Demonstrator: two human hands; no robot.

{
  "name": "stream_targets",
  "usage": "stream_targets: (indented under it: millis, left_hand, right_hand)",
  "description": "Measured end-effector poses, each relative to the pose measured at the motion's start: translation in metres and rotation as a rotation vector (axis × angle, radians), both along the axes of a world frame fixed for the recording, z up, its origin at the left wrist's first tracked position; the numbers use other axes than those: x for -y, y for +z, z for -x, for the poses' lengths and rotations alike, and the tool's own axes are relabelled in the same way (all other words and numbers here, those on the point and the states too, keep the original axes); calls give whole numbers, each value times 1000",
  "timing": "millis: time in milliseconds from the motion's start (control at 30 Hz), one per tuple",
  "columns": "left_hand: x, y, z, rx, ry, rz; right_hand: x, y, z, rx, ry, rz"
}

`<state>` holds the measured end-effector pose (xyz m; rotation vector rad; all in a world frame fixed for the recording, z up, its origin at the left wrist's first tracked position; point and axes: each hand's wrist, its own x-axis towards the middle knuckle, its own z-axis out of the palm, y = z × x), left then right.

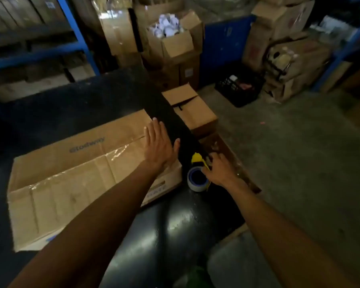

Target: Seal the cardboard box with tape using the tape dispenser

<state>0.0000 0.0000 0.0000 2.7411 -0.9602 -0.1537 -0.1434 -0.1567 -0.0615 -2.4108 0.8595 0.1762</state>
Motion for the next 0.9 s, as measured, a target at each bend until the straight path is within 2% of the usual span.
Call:
stream_targets:
  millis: [67, 167, 367, 433, 600, 733, 800, 900]
  left_hand:
    - [8, -6, -8, 42, 64, -10]
    - [12, -17, -17, 5, 106, -51]
    - [12, -25, -17, -56, 110, -54]
    - [12, -22, -16, -53, 110, -38]
    - [7, -15, -19, -113, 94, 23]
    - [2, 2, -34, -320, 154, 217]
    - [-3, 21, -38, -416, 223, 431]
    - [-18, 47, -48, -647, 378, 755]
  right_hand:
    - [4, -14, -9, -49, -8, -8]
    - [4, -32, -19, -179, 13, -47]
    - [22, -44, -39, -238, 78, -114]
    - [30, -39, -44, -184, 87, -191]
    - [51, 4, -65, 42, -91, -457]
    - [55, 50, -85, 225, -222, -549]
    - [48, 72, -88, 319, -222, -636]
    - [23, 107, -94, 408, -110, -688]
